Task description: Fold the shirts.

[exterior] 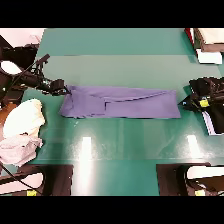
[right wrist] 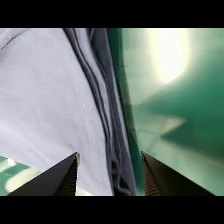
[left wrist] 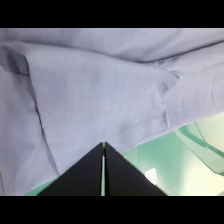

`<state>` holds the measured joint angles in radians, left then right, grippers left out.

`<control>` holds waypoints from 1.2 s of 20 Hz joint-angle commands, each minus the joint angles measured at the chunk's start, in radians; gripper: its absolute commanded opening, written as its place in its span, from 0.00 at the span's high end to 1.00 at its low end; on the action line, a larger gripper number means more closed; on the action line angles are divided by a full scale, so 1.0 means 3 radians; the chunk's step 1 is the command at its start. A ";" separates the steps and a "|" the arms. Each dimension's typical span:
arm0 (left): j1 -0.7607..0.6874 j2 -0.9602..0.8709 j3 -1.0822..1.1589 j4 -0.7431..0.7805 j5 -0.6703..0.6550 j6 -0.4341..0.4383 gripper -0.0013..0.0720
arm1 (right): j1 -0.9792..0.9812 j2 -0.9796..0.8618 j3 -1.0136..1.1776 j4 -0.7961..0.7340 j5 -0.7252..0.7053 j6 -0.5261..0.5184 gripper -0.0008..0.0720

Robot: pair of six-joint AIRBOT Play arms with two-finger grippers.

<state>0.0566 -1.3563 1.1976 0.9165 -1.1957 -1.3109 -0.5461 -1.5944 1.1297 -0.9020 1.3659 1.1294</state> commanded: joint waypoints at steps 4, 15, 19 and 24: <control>-0.0004 -0.0001 -0.0062 -0.0039 0.0008 -0.0006 0.94 | 0.0306 -0.0256 -0.0018 0.0154 -0.0146 -0.0173 0.53; -0.1130 -0.0361 0.0416 -0.0034 0.0607 -0.0155 0.95 | 0.0516 0.0034 0.0707 0.0156 0.0725 -0.0209 0.97; -0.1587 -0.1078 0.1139 -0.0042 0.0567 -0.0224 0.95 | 0.0898 0.0378 0.1194 0.0158 0.0797 0.0113 0.97; -0.1892 -0.1765 0.1748 -0.0043 0.0455 -0.0359 0.95 | 0.1657 0.0467 0.2028 0.0155 0.0743 0.0520 0.97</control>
<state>-0.4618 -1.7802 1.6257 0.9035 -1.0500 -1.3918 -0.1627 -1.4696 1.6089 -0.8551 1.5879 1.2076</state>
